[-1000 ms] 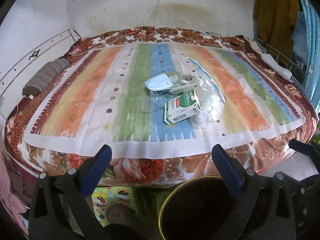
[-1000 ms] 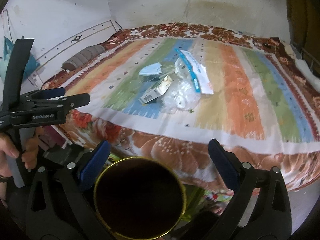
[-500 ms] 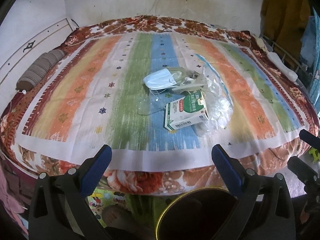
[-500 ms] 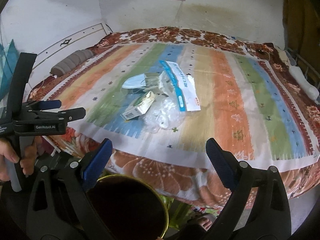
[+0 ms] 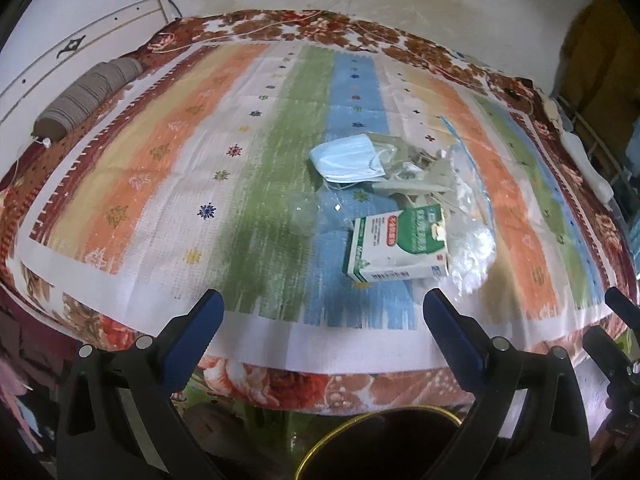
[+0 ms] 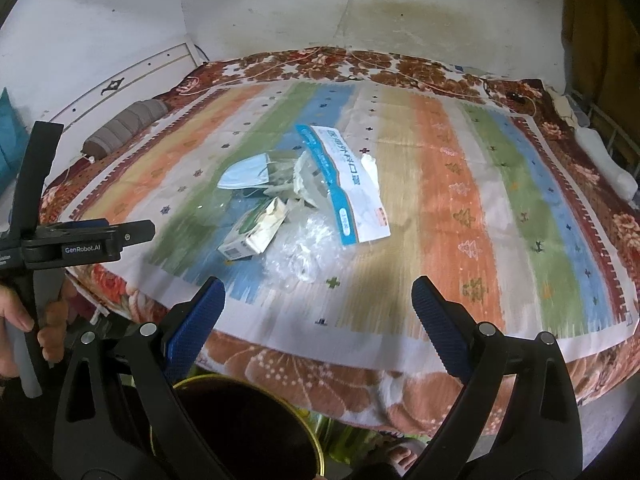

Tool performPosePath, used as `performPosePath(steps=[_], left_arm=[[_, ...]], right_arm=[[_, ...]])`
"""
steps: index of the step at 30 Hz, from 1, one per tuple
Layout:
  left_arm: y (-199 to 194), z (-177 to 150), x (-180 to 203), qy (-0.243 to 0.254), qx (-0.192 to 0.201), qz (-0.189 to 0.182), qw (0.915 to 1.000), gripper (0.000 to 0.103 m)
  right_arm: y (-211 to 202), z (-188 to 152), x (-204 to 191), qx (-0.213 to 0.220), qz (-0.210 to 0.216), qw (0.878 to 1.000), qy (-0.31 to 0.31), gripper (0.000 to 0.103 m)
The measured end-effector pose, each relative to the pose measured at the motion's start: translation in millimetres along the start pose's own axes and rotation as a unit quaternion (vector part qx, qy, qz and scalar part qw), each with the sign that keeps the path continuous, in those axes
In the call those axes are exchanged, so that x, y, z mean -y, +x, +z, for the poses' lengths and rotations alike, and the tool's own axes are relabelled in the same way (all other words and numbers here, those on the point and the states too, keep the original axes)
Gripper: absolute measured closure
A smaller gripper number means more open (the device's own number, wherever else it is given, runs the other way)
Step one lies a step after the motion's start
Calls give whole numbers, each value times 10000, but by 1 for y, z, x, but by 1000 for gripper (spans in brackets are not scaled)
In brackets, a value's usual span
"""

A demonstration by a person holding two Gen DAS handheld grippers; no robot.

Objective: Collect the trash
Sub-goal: 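Grasp the blue-and-white printed bag with the right tool while the left tool grasps the clear plastic cup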

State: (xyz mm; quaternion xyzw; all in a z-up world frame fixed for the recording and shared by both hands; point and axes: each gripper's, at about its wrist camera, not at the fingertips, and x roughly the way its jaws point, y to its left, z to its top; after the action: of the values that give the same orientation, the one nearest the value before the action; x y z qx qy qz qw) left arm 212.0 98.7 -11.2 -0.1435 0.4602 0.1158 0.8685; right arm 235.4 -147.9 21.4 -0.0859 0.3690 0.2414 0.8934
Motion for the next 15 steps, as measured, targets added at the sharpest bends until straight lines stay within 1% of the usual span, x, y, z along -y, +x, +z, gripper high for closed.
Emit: performPosePath(steps=[4, 8, 11, 15], left_arm=[[12, 7, 3, -52, -86, -69, 9999, 6], [24, 13, 5, -34, -141, -61, 9999, 6], [31, 18, 4, -18, -142, -10, 9999, 7], [43, 24, 3, -5, -178, 168, 9997, 8]], right_arm=[[13, 10, 0, -24, -117, 9999, -76, 14], [27, 18, 2, -82, -172, 9998, -65, 14], [41, 23, 5, -152, -192, 9997, -25, 14], [59, 28, 13, -272, -164, 9994, 170, 16]])
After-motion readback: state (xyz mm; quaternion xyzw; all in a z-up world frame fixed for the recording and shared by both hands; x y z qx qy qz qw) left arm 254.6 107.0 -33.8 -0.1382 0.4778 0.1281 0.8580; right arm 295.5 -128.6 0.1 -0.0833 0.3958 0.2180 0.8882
